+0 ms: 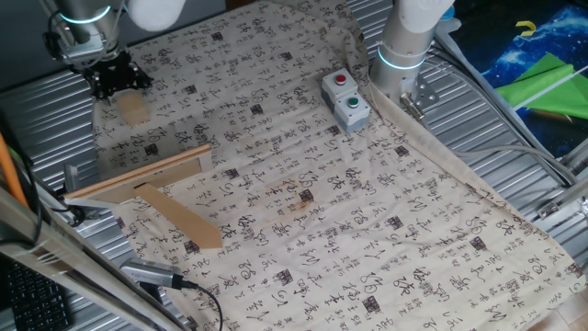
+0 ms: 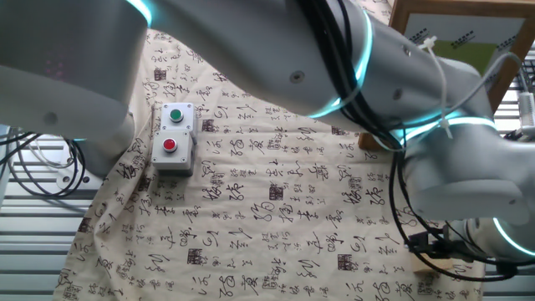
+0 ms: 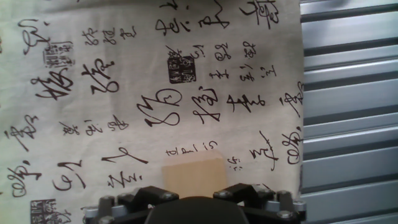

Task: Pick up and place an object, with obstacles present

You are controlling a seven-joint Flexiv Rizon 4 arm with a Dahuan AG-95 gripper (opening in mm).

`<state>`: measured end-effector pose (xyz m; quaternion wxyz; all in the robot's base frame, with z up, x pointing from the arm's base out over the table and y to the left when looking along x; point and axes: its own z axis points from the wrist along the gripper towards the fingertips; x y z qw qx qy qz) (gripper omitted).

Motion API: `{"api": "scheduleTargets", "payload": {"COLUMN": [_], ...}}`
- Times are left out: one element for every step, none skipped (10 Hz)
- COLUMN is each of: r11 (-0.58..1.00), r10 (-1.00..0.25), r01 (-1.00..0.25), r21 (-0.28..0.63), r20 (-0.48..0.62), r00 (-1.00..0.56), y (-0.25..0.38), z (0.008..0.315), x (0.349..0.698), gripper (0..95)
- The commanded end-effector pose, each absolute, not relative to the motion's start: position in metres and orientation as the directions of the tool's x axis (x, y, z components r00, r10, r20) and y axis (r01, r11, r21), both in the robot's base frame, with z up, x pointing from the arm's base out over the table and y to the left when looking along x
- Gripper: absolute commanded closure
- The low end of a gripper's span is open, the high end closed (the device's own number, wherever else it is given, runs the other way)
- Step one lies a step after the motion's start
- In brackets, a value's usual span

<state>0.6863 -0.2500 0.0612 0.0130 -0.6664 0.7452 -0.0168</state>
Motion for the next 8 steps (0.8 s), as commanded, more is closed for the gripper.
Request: {"api": "scheduleTargets", "payload": {"r11": [0.114, 0.115, 0.118, 0.122, 0.124, 0.124, 0.123, 0.125], "r10": [-0.993, -0.993, -0.993, -0.993, -0.992, -0.992, -0.992, -0.992], "r01": [-0.993, -0.992, -0.992, -0.991, -0.991, -0.991, -0.991, -0.991], "r21": [-0.043, -0.044, -0.046, -0.047, -0.047, -0.05, -0.053, -0.055], "r20": [-0.001, -0.001, -0.003, -0.003, -0.004, -0.005, -0.008, -0.009], "r00": [-0.114, -0.115, -0.118, -0.122, -0.123, -0.124, -0.123, -0.125], "y": [-0.251, -0.251, -0.251, -0.251, -0.251, -0.252, -0.252, -0.252], "z": [0.058, 0.056, 0.053, 0.052, 0.05, 0.048, 0.046, 0.044], "x": [0.687, 0.688, 0.688, 0.688, 0.689, 0.689, 0.689, 0.69], "gripper": [19.0, 19.0, 19.0, 19.0, 19.0, 19.0, 19.0, 19.0]}}
